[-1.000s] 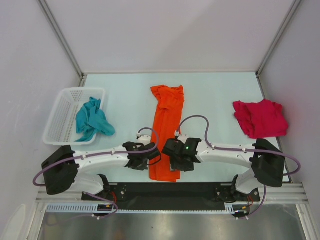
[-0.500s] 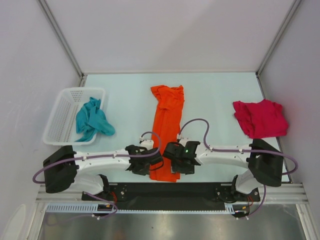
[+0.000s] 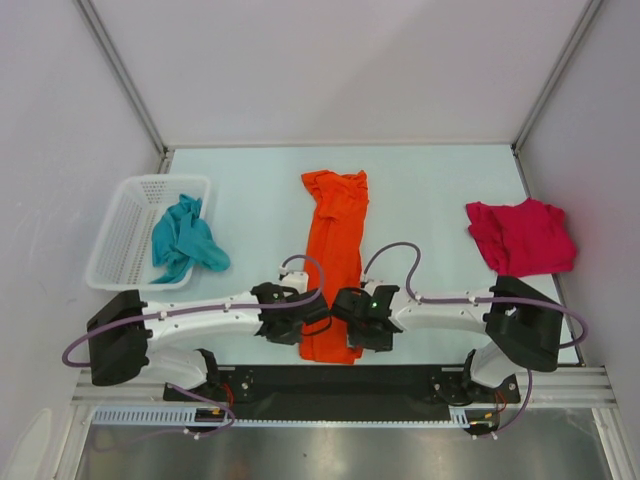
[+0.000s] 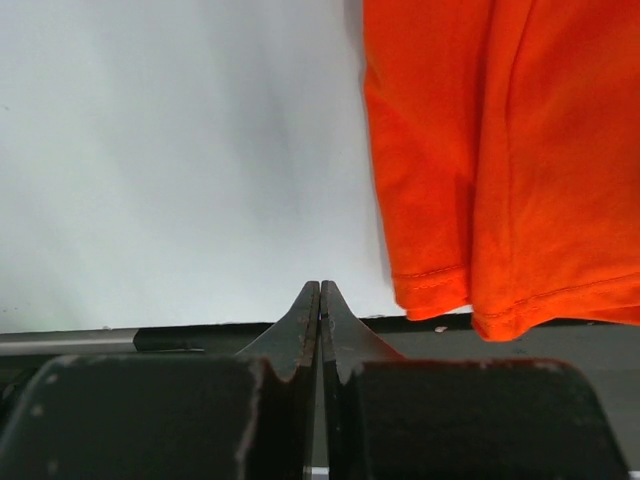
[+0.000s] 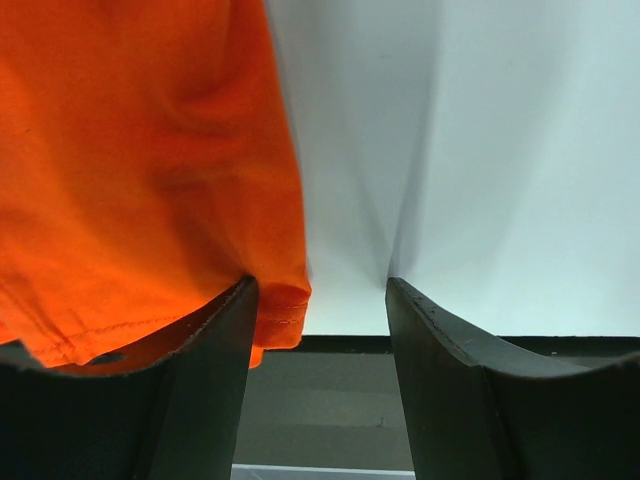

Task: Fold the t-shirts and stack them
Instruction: Grab the bottom of the folded rectangular tshirt with both arms

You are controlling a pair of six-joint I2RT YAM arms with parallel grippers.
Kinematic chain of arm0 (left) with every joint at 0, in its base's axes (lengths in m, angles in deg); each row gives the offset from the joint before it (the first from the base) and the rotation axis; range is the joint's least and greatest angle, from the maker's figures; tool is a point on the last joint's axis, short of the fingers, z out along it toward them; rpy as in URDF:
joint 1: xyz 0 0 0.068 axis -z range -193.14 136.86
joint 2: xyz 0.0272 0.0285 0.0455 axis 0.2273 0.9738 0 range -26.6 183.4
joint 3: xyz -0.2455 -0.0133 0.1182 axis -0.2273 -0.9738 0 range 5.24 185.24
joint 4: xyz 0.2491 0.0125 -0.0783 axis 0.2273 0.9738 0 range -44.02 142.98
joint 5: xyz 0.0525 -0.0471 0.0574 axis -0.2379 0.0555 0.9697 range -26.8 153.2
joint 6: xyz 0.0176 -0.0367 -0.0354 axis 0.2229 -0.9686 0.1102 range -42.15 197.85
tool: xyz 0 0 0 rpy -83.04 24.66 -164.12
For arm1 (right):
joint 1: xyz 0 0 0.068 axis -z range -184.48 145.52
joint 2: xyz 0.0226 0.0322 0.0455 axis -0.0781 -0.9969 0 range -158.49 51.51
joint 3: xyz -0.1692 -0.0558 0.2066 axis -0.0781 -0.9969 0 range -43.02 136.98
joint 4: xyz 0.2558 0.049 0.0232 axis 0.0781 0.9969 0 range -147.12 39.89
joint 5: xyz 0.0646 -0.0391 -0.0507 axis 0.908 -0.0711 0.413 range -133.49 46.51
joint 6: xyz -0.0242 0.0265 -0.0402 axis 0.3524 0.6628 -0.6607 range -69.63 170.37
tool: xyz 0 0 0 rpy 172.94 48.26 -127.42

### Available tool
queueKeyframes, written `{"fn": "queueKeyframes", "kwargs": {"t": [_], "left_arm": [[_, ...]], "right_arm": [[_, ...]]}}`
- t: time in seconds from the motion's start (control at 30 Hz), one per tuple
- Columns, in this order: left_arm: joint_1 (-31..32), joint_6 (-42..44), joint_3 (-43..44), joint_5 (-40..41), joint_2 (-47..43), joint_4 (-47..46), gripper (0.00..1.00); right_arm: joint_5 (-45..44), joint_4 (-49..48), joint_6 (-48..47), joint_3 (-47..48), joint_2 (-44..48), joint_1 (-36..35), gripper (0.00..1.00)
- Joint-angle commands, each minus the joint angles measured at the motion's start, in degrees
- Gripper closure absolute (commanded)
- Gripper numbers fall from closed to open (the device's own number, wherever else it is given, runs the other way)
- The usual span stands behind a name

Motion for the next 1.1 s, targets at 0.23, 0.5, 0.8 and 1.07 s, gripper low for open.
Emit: {"fn": "queueKeyframes", "kwargs": {"t": [0.23,0.5,0.8,1.07], "left_arm": [[0.5,-3.8,5.9,1.3,2.1,-10.0,0.96],[1.6,-5.9,6.0,2.6,1.8,-10.3,0.96],[2.0,4.3,7.5,6.5,-3.3,-11.0,0.93],[2.4,32.0,18.1,23.5,-8.3,3.2,0.6]], "right_arm": [[-2.0,-2.8,-2.2,7.2,-4.2,-1.5,0.41],[-2.6,-0.8,-2.3,10.6,-4.0,-2.2,0.41],[-3.2,1.0,-1.6,12.3,-4.2,-3.4,0.41],[-4.1,1.5,-1.5,12.1,-3.7,-3.3,0.41]]}}
